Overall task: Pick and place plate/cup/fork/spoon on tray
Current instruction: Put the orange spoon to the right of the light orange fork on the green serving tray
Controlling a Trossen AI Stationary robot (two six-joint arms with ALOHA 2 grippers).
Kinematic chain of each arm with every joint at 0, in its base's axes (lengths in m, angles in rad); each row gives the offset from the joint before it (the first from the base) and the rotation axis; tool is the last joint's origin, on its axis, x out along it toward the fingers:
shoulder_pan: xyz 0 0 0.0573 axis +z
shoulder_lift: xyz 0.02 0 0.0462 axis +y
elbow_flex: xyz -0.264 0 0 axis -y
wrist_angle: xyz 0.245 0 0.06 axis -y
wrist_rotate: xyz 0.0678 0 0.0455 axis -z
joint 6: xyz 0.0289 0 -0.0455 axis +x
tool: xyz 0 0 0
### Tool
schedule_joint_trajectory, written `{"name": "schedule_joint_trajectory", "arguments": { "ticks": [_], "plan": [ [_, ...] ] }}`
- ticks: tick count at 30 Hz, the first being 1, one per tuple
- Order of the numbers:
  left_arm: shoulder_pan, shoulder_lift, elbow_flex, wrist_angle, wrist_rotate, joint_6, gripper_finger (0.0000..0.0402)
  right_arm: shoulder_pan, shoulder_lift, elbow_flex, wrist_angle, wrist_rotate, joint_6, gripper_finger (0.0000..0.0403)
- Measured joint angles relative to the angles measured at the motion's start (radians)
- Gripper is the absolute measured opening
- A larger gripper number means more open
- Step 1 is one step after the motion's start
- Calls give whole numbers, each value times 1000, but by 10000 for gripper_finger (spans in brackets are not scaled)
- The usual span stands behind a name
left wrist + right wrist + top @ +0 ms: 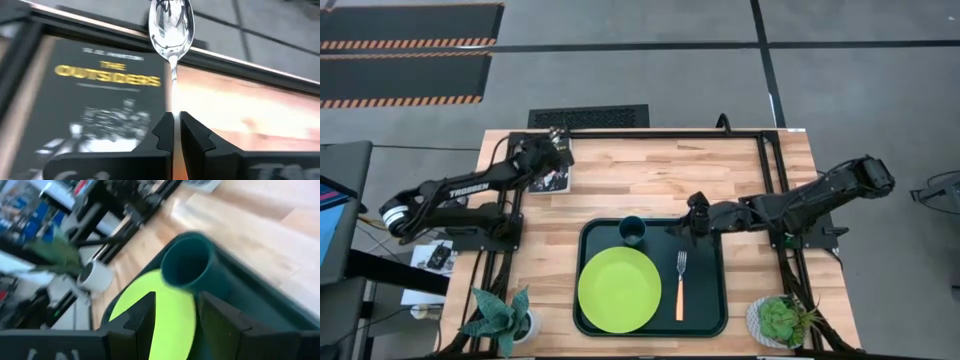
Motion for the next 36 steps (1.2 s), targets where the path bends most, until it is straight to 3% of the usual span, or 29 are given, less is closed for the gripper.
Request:
{"name": "schedule_joint_trajectory", "arguments": {
  "ticks": [7, 13, 19, 27, 36],
  "plan": [
    [-134, -53, 0, 86, 64, -8, 1, -98, 0, 0, 13, 59, 3, 175],
    [-287, -57, 1, 214, 67, -2, 1, -200, 43, 0, 180, 60, -32, 175],
    [-419, -57, 2, 340, 67, 23, 1, -270, 130, 0, 347, 23, -46, 175],
    [-531, -57, 2, 356, 47, 22, 1, -318, 252, 32, 513, -57, -81, 177],
    [-616, -57, 2, 355, 33, 14, 1, -373, 375, 201, 491, -103, -153, 232]
  ]
}}
